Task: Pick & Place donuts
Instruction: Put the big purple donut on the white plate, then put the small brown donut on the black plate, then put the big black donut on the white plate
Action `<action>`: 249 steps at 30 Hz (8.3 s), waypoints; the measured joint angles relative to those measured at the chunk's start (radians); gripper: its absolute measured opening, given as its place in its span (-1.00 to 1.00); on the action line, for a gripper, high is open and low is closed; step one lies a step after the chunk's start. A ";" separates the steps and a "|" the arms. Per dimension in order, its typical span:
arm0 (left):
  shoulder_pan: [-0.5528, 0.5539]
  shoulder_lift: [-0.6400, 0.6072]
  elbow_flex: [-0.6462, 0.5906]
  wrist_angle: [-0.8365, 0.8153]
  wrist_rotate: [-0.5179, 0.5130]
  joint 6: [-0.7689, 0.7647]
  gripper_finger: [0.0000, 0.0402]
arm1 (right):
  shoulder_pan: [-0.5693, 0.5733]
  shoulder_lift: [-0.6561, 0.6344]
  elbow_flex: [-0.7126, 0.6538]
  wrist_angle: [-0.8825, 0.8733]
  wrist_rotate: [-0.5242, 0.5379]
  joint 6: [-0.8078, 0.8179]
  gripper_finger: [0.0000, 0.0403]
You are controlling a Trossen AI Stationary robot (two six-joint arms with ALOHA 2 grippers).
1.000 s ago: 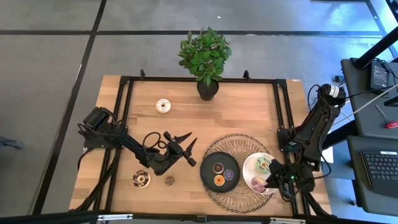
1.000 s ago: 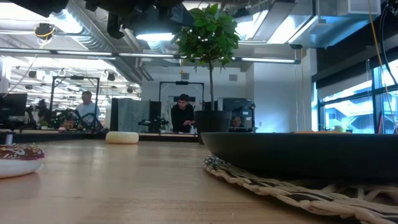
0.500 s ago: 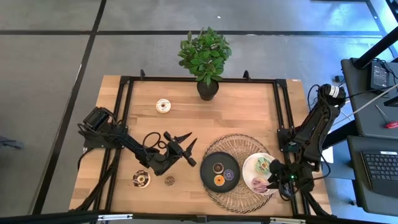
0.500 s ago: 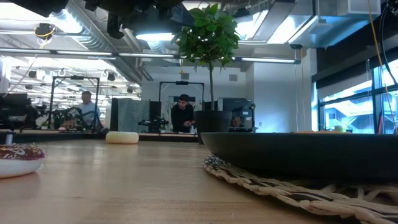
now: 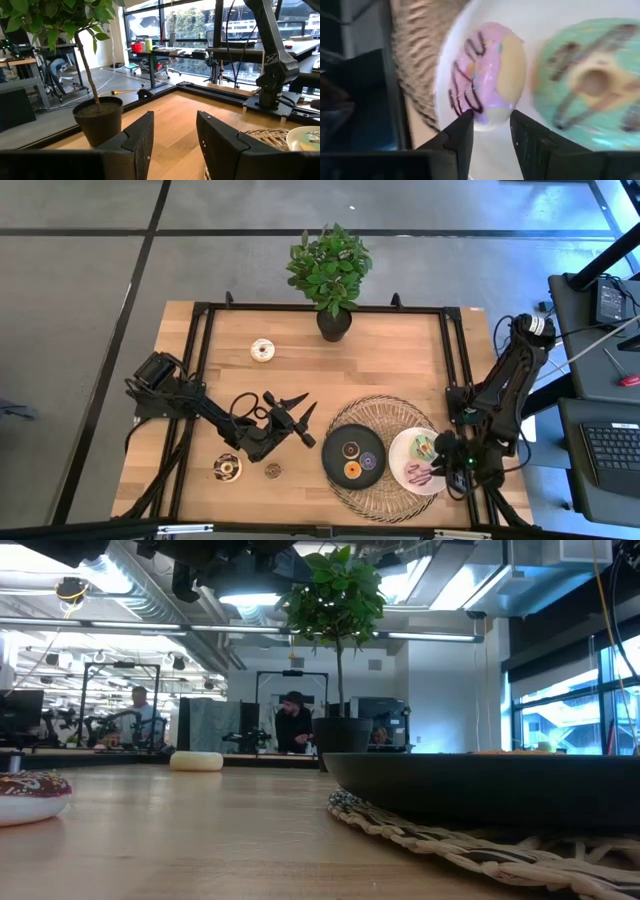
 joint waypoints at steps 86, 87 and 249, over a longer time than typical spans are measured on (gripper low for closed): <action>-0.099 -0.065 0.160 -1.502 1.205 -1.112 -0.26 | -0.329 0.001 0.228 -0.700 0.307 0.059 -0.36; -0.099 -0.065 0.160 -1.501 1.206 -1.106 -0.26 | -0.329 0.001 0.228 -0.701 0.307 0.056 -0.36; -0.396 -0.153 0.230 -2.133 1.257 -2.046 0.02 | -0.329 0.002 0.227 -0.745 0.332 0.035 -0.36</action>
